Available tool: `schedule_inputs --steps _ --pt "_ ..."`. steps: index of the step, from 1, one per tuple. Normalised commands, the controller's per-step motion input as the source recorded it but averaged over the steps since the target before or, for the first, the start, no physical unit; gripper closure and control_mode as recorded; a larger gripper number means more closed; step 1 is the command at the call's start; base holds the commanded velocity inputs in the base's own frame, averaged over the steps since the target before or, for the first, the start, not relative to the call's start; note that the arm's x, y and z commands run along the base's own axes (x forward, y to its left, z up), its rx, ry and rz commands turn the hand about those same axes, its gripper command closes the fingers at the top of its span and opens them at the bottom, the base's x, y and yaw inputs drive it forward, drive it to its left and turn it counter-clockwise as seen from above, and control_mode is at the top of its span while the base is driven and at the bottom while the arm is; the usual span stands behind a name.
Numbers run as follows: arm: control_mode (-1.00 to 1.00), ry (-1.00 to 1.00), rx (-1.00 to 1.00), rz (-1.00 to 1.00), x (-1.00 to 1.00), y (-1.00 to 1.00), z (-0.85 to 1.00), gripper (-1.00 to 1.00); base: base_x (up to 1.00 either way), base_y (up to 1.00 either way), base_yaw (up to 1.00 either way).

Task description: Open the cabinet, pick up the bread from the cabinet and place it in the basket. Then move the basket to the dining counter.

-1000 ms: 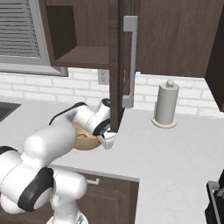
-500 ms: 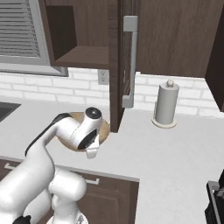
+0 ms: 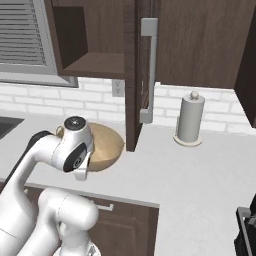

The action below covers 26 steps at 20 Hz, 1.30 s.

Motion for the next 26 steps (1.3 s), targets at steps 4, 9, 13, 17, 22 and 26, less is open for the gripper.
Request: schedule_inputs --steps 4,9,13,17,22,26 --pt "-1.00 0.08 -0.08 -0.10 -0.23 0.12 0.86 1.00 0.00 0.00 0.00" --pt "-1.00 0.11 -0.01 -0.02 -0.23 0.08 0.61 1.00 0.00 0.00 0.00" --pt "-1.00 0.11 0.00 0.00 -0.28 0.00 0.66 1.00 0.00 0.00 0.00" --pt "-1.00 -0.01 -0.01 0.00 -0.45 0.00 0.37 1.00 0.00 0.00 0.00" --pt "-1.00 -0.19 0.00 0.03 -0.58 0.00 0.01 1.00 0.00 0.00 0.00" --pt "-1.00 -0.21 0.00 0.14 -0.45 0.09 0.24 1.00 0.00 0.00 0.00"
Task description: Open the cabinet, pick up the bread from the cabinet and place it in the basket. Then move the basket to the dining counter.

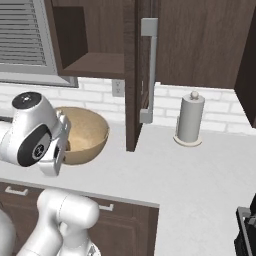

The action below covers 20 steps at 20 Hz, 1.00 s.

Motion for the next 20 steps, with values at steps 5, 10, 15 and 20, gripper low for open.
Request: schedule_inputs --steps 5,10,15,20 --pt "-1.00 -0.02 -0.03 0.08 -0.11 0.31 0.37 1.00 0.00 0.00 0.00" --pt "-1.00 0.08 -0.02 0.00 0.00 0.23 0.03 1.00 0.00 0.00 0.00" --pt "-1.00 0.01 0.00 0.00 0.00 0.00 -0.01 1.00 0.00 0.00 0.00" --pt "-1.00 0.00 0.00 0.00 0.00 0.00 0.00 1.00 0.00 0.00 0.00"
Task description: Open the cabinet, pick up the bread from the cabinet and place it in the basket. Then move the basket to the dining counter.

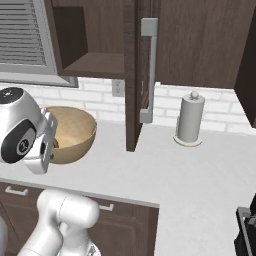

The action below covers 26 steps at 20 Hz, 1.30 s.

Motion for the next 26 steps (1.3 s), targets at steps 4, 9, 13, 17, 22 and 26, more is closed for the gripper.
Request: schedule_inputs --steps 4,9,13,17,22,26 --pt "-1.00 0.00 0.00 0.00 0.00 0.00 0.00 1.00 0.00 0.00 0.00" --pt "1.00 0.00 0.00 0.00 0.00 0.00 0.00 1.00 -0.03 0.01 0.00" --pt "1.00 0.00 0.00 0.00 0.00 0.00 0.00 1.00 -0.49 0.42 0.01" --pt "1.00 0.00 0.00 0.00 0.00 0.00 0.00 1.00 -0.56 0.65 0.08" --pt "1.00 0.00 0.00 0.00 0.00 0.00 0.00 1.00 -0.53 0.86 0.34" --pt "1.00 0.00 0.00 0.00 0.00 0.00 0.00 1.00 -0.42 0.76 0.76"
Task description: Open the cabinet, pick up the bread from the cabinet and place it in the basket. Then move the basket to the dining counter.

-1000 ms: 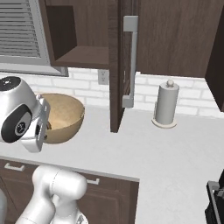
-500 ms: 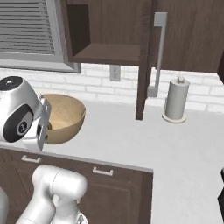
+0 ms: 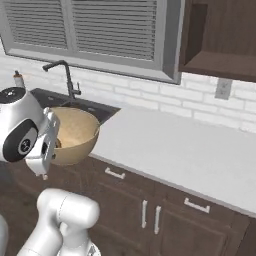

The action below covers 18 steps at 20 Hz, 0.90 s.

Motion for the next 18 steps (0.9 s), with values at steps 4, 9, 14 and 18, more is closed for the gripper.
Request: schedule_inputs --steps 4,9,14,18 --pt "1.00 0.00 0.00 0.00 0.00 0.00 0.00 1.00 -0.23 0.62 0.88" --pt "1.00 0.00 0.00 0.00 0.00 0.00 0.00 1.00 0.00 0.63 0.94" --pt "1.00 0.00 0.00 0.00 0.00 0.00 0.00 1.00 0.00 0.57 0.93" --pt "1.00 0.00 0.00 0.00 0.00 0.00 0.00 1.00 0.01 0.46 0.92"
